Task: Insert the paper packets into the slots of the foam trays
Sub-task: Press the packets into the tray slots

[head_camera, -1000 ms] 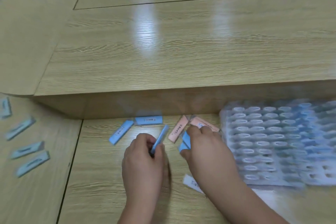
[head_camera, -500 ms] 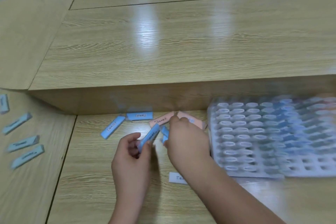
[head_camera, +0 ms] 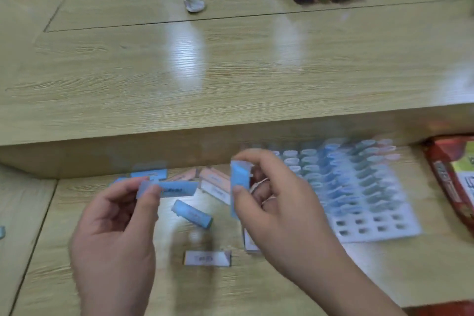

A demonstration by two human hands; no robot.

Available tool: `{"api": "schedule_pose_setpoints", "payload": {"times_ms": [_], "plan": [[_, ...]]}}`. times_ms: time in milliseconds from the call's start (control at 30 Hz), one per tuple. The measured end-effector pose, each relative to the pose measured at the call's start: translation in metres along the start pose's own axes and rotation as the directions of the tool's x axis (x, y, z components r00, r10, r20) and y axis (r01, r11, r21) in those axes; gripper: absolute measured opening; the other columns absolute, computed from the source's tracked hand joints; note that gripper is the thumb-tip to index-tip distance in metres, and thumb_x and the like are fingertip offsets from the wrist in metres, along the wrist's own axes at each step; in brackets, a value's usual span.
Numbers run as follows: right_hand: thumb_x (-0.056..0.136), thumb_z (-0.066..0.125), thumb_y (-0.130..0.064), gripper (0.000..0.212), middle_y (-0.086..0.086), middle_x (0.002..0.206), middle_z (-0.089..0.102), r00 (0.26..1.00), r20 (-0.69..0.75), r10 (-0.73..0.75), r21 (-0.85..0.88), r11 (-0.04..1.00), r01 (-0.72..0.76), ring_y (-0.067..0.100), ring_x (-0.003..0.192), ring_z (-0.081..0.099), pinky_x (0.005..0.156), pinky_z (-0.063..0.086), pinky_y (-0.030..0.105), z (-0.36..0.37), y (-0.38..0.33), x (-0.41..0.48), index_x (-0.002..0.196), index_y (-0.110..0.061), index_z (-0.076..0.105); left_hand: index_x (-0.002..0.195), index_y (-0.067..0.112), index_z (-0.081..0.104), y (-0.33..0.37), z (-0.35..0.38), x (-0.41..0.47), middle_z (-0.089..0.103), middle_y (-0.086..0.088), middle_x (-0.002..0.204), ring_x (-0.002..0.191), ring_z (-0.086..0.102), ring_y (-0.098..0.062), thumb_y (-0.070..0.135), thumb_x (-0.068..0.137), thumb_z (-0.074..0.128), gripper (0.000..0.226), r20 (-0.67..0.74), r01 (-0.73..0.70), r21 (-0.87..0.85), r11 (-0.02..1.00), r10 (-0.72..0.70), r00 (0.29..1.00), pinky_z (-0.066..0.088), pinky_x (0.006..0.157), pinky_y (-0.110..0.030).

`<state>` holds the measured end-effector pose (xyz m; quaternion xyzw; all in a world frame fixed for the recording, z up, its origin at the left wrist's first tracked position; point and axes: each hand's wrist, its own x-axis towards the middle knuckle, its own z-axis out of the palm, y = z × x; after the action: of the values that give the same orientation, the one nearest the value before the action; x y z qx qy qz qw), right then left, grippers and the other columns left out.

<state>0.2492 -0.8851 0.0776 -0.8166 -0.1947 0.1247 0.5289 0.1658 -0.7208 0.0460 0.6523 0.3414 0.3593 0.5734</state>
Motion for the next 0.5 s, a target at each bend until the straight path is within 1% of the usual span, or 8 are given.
{"api": "schedule_pose_setpoints", "payload": {"times_ms": [67, 133, 200, 267, 300, 333, 433, 500], "plan": [[0.087, 0.058, -0.034, 0.017, -0.016, 0.072, 0.062, 0.996, -0.09, 0.019, 0.034, 0.999, -0.016, 0.004, 0.046, 0.052, 0.045, 0.046, 0.025, -0.043, 0.009, -0.013, 0.098, -0.047, 0.059, 0.09, 0.033, 0.075, 0.02, 0.024, -0.019, 0.073, 0.008, 0.076, 0.065, 0.064, -0.004, 0.039, 0.076, 0.073, 0.016, 0.096, -0.038, -0.021, 0.999, 0.04, 0.995, 0.053, 0.064, -0.012], [0.088, 0.057, -0.039, 0.01, -0.013, 0.068, 0.064, 0.981, -0.194, 0.022, -0.015, 1.0, -0.026, 0.008, 0.05, 0.057, 0.047, 0.048, 0.03, -0.085, 0.022, -0.024, 0.094, -0.045, 0.063, 0.09, 0.036, 0.077, 0.032, 0.048, -0.04, 0.075, 0.008, 0.078, 0.066, 0.066, -0.003, 0.037, 0.073, 0.077, 0.017, 0.179, -0.062, -0.052, 0.997, 0.071, 0.981, 0.053, 0.064, -0.011], [0.092, 0.062, -0.045, 0.005, -0.015, 0.074, 0.068, 0.955, -0.295, 0.03, -0.063, 0.997, -0.051, 0.008, 0.057, 0.063, 0.05, 0.049, 0.024, -0.123, 0.037, -0.033, 0.091, -0.042, 0.066, 0.089, 0.04, 0.077, 0.036, 0.071, -0.062, 0.075, 0.007, 0.08, 0.067, 0.067, -0.002, 0.036, 0.072, 0.084, 0.019, 0.265, -0.105, -0.046, 0.993, 0.114, 0.958, 0.053, 0.066, -0.011], [0.091, 0.065, -0.03, 0.011, -0.018, 0.077, 0.069, 0.931, -0.361, 0.06, -0.072, 0.993, -0.092, 0.003, 0.063, 0.067, 0.052, 0.046, 0.008, -0.154, 0.055, -0.04, 0.084, -0.037, 0.069, 0.091, 0.043, 0.077, 0.036, 0.091, -0.081, 0.075, 0.008, 0.085, 0.072, 0.068, -0.001, 0.037, 0.072, 0.082, 0.02, 0.345, -0.156, -0.018, 0.988, 0.153, 0.926, 0.053, 0.069, -0.011], [0.09, 0.065, -0.022, 0.016, -0.018, 0.077, 0.07, 0.924, -0.373, 0.082, -0.072, 0.991, -0.117, 0.002, 0.065, 0.067, 0.054, 0.044, 0.004, -0.165, 0.064, -0.043, 0.083, -0.036, 0.068, 0.092, 0.042, 0.077, 0.036, 0.1, -0.089, 0.074, 0.009, 0.088, 0.073, 0.069, -0.001, 0.037, 0.073, 0.078, 0.019, 0.386, -0.185, 0.003, 0.983, 0.17, 0.907, 0.052, 0.07, -0.01], [0.088, 0.066, -0.017, 0.019, -0.017, 0.077, 0.07, 0.923, -0.372, 0.101, -0.071, 0.988, -0.137, 0.003, 0.066, 0.068, 0.056, 0.044, 0.003, -0.173, 0.072, -0.045, 0.083, -0.036, 0.067, 0.092, 0.039, 0.077, 0.034, 0.109, -0.097, 0.073, 0.011, 0.09, 0.074, 0.069, -0.002, 0.035, 0.075, 0.075, 0.018, 0.426, -0.227, 0.032, 0.973, 0.192, 0.884, 0.051, 0.07, -0.009], [0.086, 0.069, -0.01, 0.025, -0.014, 0.08, 0.069, 0.936, -0.331, 0.123, -0.042, 0.988, -0.145, 0.008, 0.069, 0.067, 0.058, 0.047, 0.007, -0.186, 0.09, -0.046, 0.085, -0.035, 0.066, 0.09, 0.036, 0.076, 0.031, 0.129, -0.114, 0.068, 0.014, 0.091, 0.076, 0.067, -0.003, 0.033, 0.079, 0.073, 0.012, 0.512, -0.345, 0.121, 0.931, 0.239, 0.825, 0.052, 0.069, -0.011], [0.085, 0.07, -0.01, 0.025, -0.016, 0.08, 0.068, 0.947, -0.302, 0.107, -0.065, 0.989, -0.132, 0.004, 0.065, 0.065, 0.055, 0.044, 0.005, -0.192, 0.098, -0.046, 0.083, -0.034, 0.066, 0.093, 0.036, 0.074, 0.028, 0.137, -0.123, 0.067, 0.016, 0.09, 0.075, 0.067, -0.002, 0.036, 0.08, 0.069, 0.014, 0.538, -0.38, 0.147, 0.913, 0.248, 0.806, 0.051, 0.068, -0.009]]}}
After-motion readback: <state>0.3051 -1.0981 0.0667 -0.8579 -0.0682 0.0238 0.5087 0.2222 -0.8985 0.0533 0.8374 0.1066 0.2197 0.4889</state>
